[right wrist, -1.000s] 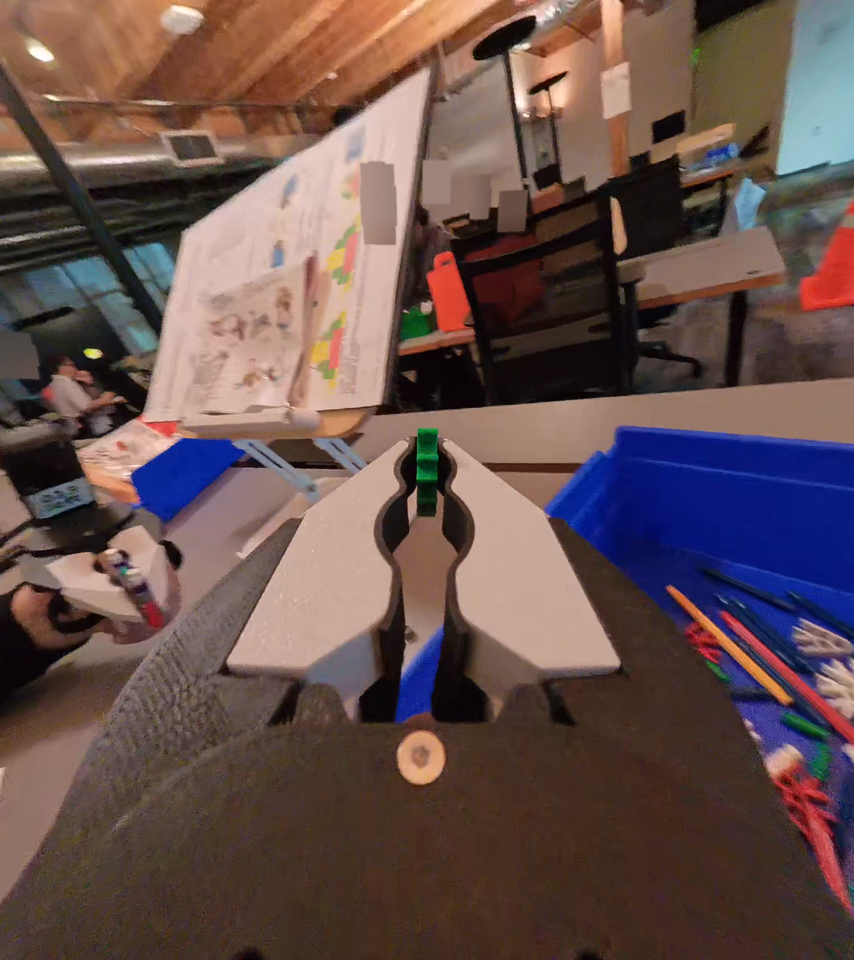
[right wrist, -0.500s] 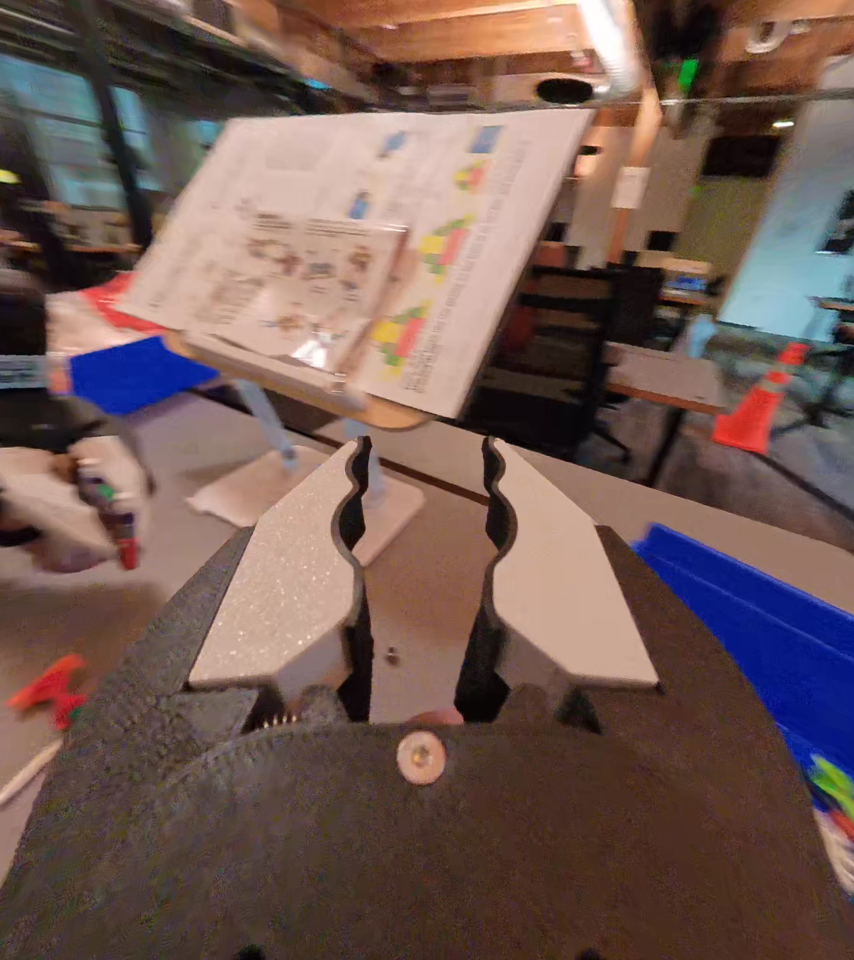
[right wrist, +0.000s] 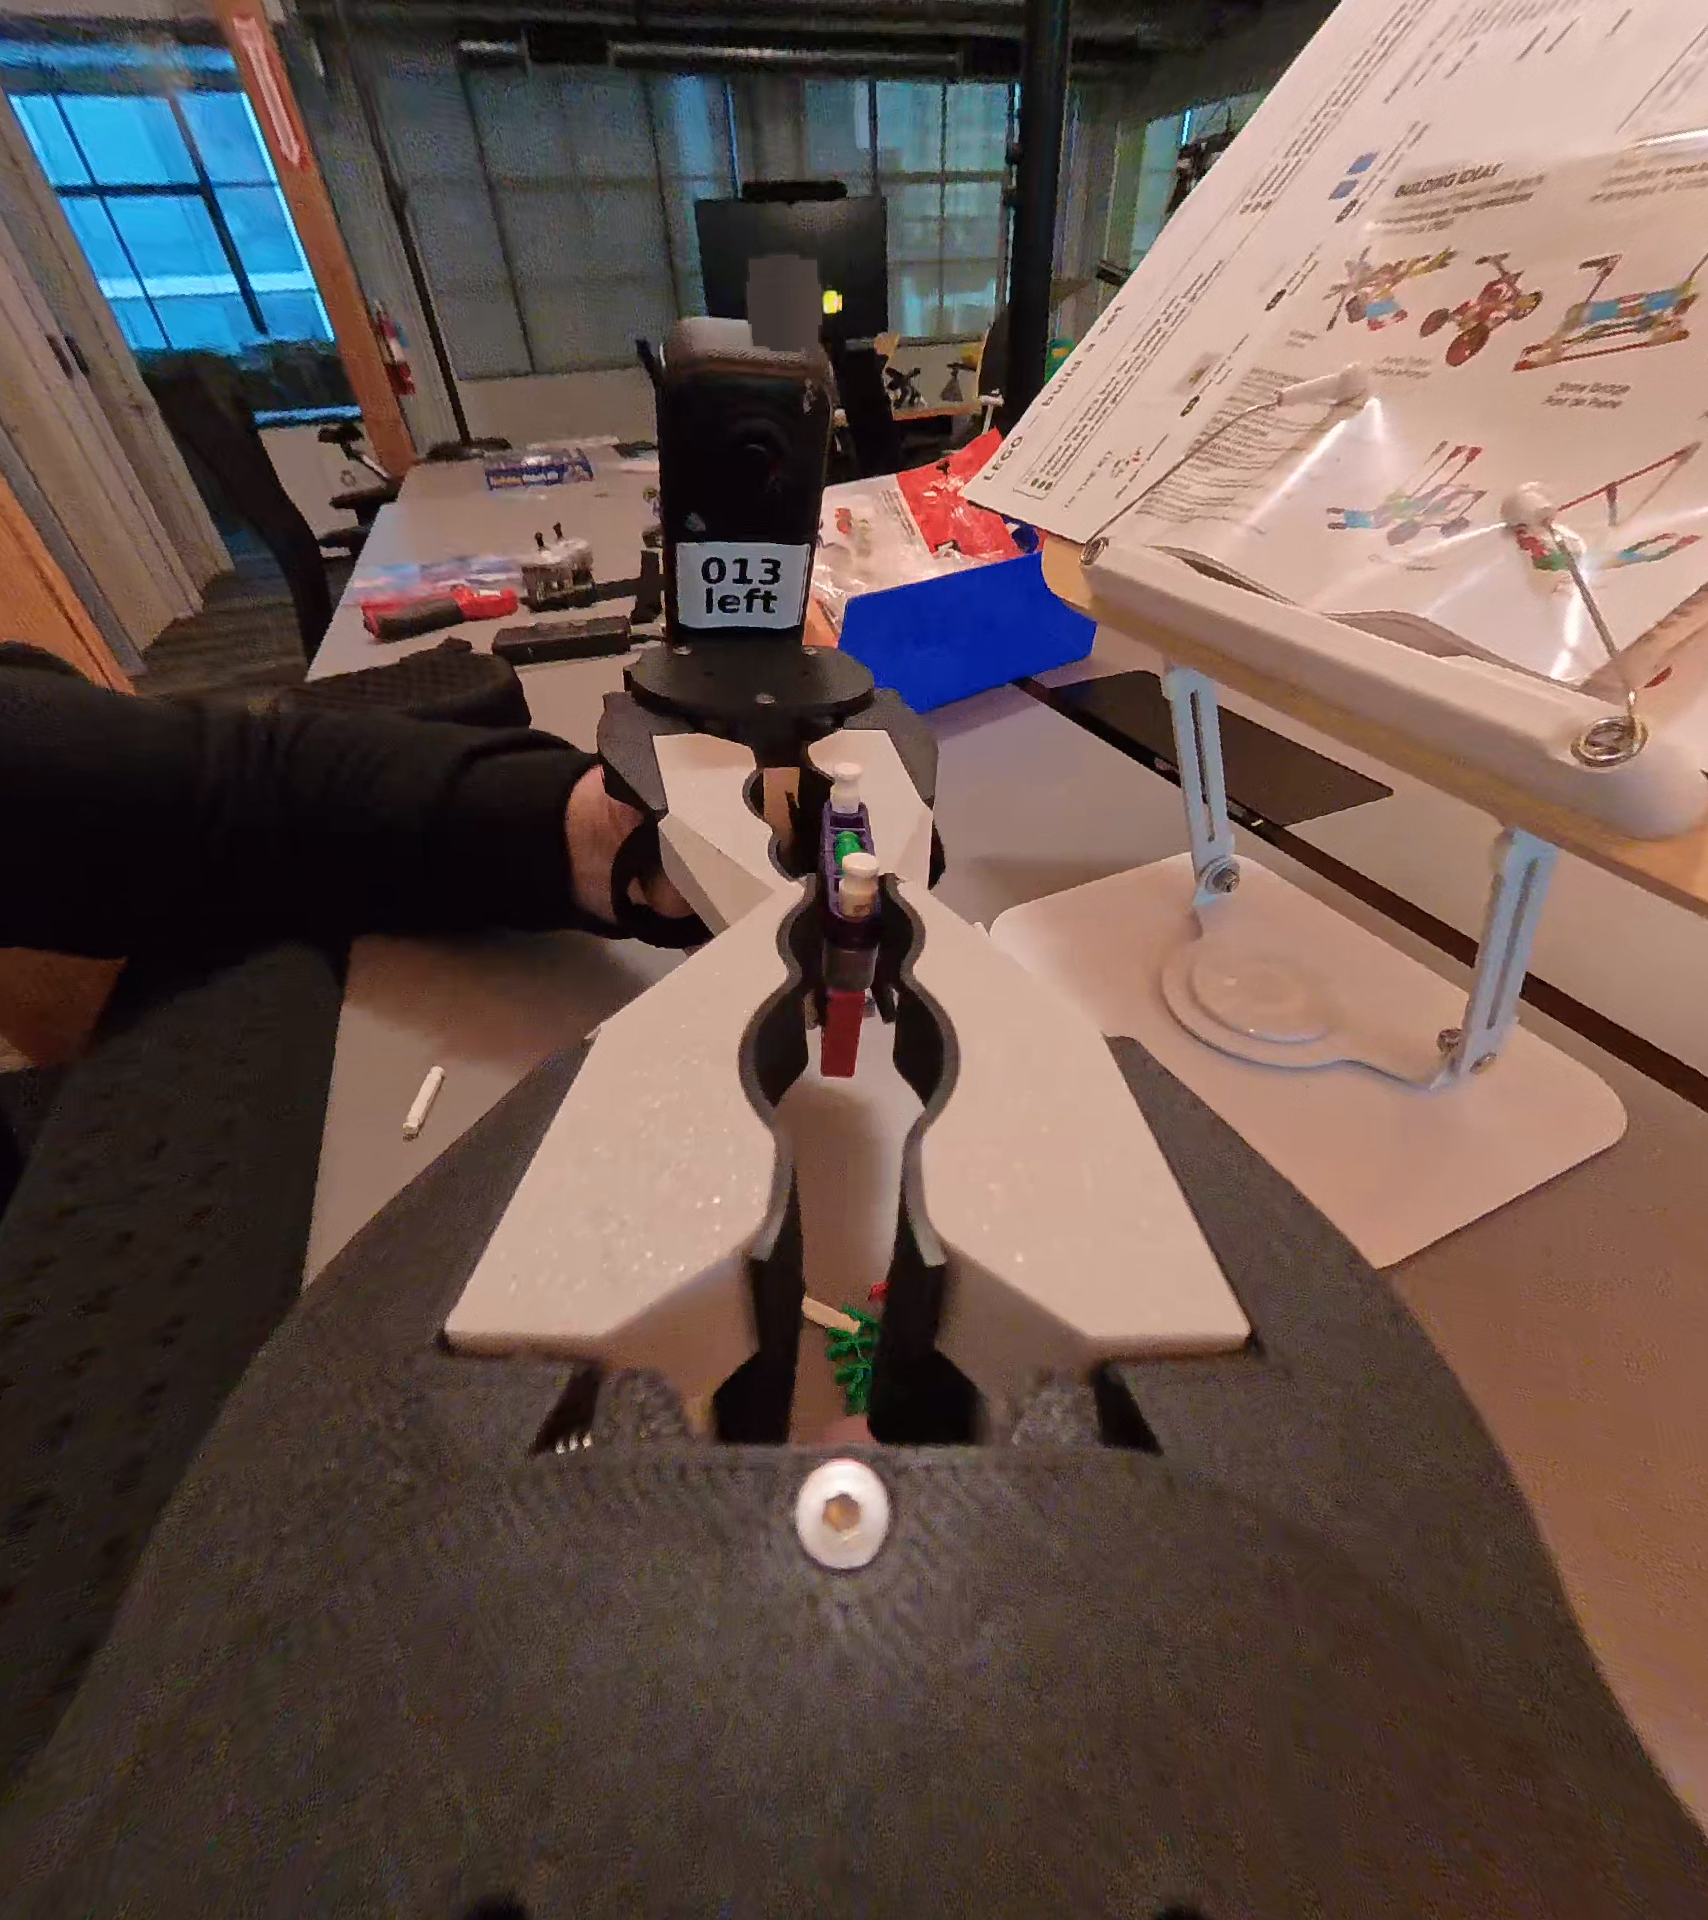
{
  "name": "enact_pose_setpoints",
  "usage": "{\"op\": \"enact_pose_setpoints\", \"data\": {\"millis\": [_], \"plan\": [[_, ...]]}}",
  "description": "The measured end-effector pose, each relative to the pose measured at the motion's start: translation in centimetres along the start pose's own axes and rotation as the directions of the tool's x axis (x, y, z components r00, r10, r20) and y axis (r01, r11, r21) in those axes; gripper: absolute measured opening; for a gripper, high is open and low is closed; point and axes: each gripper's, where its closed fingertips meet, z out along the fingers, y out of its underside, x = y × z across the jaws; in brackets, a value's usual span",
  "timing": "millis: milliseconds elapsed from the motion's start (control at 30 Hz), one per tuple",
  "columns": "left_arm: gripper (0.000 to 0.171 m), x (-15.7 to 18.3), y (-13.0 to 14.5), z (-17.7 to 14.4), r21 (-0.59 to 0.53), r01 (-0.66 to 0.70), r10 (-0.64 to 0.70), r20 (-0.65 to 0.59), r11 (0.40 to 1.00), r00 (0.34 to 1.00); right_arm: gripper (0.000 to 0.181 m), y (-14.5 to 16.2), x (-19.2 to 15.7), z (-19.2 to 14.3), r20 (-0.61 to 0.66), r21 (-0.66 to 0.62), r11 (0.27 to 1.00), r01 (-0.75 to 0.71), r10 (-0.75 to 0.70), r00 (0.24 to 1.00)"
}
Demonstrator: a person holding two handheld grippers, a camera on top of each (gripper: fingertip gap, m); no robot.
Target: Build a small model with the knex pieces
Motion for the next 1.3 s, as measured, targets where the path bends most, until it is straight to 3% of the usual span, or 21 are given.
{"op": "enact_pose_setpoints", "data": {"millis": [167,300,400,600,667,867,1067,1200,1300], "plan": [[0.020,-1.3,-0.7,-0.8,0.027,-0.061,0.058,0.084,0.998,0.995,0.007,0.0,1.0,-0.7,-0.023,0.009,0.999,-0.037,0.037,0.999],[0.007,-1.5,-1.3,-1.3,0.024,-0.087,0.084,0.101,0.996,0.991,0.007,0.0,0.9,-1.0,-0.002,0.010,0.999,-0.048,0.048,0.999],[0.007,-1.8,-1.1,-1.3,-0.004,-0.099,0.099,0.127,0.995,0.987,0.007,0.0,1.1,-0.9,-0.004,0.015,0.998,-0.059,0.060,0.998],[0.006,-1.6,-2.3,-1.5,0.059,-0.085,0.077,0.135,0.995,0.988,0.016,0.6,1.1,-0.7,-0.002,-0.006,0.997,-0.074,0.074,0.997],[0.007,-1.7,-2.3,-1.5,0.061,-0.088,0.078,0.143,0.994,0.987,0.007,0.7,1.1,-0.5,-0.024,-0.019,0.999,-0.046,0.045,0.999],[0.008,-1.7,-2.1,-1.6,0.073,-0.090,0.081,0.120,0.993,0.989,0.006,0.2,1.3,-0.8,-0.027,0.008,0.998,-0.060,0.060,0.998],[0.029,-1.8,-1.2,-1.7,0.050,-0.049,0.045,0.071,0.998,0.996,0.006,-0.9,1.7,-1.5,0.013,0.086,0.987,-0.136,0.135,0.991],[0.010,-1.2,-1.4,-1.1,0.049,-0.065,0.061,0.074,0.997,0.995,0.006,-0.5,1.3,-1.1,0.024,0.070,0.990,-0.125,0.124,0.992],[0.004,-1.7,-0.8,-0.9,-0.010,-0.087,0.088,0.115,0.996,0.990,0.009,-0.5,2.5,-1.4,-0.071,0.061,0.996,-0.071,0.075,0.995]]}}
